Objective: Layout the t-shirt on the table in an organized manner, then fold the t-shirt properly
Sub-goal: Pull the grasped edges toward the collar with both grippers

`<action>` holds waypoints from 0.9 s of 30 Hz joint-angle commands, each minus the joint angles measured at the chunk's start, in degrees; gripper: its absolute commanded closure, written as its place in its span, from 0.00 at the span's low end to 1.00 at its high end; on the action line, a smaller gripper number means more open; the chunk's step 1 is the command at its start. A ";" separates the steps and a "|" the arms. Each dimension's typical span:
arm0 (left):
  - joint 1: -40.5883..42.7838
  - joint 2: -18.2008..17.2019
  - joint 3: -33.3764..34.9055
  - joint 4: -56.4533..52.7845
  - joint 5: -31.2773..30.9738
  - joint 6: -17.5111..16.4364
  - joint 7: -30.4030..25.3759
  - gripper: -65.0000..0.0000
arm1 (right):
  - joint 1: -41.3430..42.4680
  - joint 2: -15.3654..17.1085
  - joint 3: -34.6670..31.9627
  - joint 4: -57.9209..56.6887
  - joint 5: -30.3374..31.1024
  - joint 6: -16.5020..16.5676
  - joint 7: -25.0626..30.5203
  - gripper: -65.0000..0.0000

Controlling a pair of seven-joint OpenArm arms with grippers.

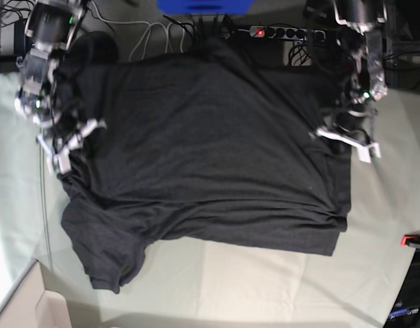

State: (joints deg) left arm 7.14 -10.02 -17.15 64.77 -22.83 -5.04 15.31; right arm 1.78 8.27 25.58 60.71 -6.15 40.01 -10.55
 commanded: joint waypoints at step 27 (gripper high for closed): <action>-23.27 -5.14 -0.30 -18.66 2.13 4.73 -3.66 1.00 | 31.49 7.16 0.57 -29.98 -11.56 -6.47 10.94 0.80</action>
State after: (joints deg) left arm -14.46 -14.24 -17.26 44.88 -20.60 -0.38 13.69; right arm 32.49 14.44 25.98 30.48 -18.13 33.17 -0.38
